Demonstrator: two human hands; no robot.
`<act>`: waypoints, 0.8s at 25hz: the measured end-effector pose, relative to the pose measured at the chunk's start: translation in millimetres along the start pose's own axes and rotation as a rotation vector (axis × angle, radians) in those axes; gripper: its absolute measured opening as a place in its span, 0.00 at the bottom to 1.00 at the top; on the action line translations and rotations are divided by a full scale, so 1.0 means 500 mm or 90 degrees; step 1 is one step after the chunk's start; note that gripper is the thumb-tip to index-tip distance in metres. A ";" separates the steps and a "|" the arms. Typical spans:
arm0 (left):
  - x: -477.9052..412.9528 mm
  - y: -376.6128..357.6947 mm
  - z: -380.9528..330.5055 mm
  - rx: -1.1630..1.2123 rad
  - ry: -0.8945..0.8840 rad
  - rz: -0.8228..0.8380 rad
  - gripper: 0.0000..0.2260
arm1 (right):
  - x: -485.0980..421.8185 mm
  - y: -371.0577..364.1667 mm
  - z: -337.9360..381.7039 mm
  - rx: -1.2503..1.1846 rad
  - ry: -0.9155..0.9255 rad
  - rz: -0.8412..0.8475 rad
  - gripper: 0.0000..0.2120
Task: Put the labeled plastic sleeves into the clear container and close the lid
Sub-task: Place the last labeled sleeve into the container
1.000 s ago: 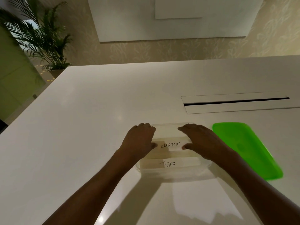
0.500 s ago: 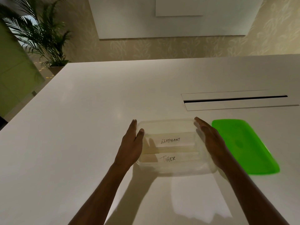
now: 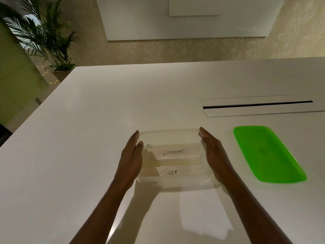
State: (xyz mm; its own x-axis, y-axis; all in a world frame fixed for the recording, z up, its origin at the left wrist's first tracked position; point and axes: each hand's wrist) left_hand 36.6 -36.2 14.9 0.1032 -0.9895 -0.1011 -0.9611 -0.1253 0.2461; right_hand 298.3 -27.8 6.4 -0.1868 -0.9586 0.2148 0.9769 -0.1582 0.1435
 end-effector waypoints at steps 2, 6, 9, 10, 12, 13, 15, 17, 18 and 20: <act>0.003 0.037 0.010 -0.006 0.001 -0.006 0.22 | 0.015 -0.036 0.005 0.003 -0.002 0.004 0.22; 0.008 0.107 0.026 -0.008 0.002 -0.023 0.21 | 0.037 -0.103 0.016 0.021 0.006 0.013 0.22; 0.014 0.150 0.038 -0.013 0.003 -0.040 0.21 | 0.051 -0.146 0.025 0.034 0.007 0.025 0.22; 0.016 0.163 0.042 -0.015 0.004 -0.045 0.21 | 0.054 -0.159 0.027 0.035 0.007 0.029 0.22; 0.020 0.186 0.049 -0.020 0.008 -0.055 0.21 | 0.059 -0.182 0.030 0.035 0.008 0.036 0.22; 0.023 0.195 0.052 -0.021 0.011 -0.060 0.21 | 0.061 -0.192 0.031 0.037 0.010 0.038 0.22; 0.027 0.210 0.055 -0.022 0.014 -0.062 0.21 | 0.063 -0.208 0.031 0.048 0.013 0.037 0.22; 0.030 0.216 0.054 -0.029 0.014 -0.059 0.21 | 0.064 -0.213 0.031 0.058 0.015 0.032 0.22; 0.031 0.216 0.051 -0.033 0.014 -0.057 0.21 | 0.064 -0.213 0.031 0.058 0.014 0.031 0.22; 0.032 0.215 0.043 -0.051 0.012 -0.052 0.21 | 0.064 -0.211 0.035 0.057 0.009 0.033 0.21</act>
State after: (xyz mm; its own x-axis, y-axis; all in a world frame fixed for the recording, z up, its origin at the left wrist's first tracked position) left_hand -70.7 -63.8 19.2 0.1867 -0.9767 -0.1057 -0.9255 -0.2109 0.3146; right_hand 187.4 -37.9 15.1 -0.1350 -0.9681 0.2110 0.9718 -0.0878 0.2189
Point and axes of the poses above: each hand's wrist, its own x-axis away from the middle knuckle, its own y-axis out of the back of the hand, z = x × y, and after that the axes turned 10 degrees about -y, right-handed
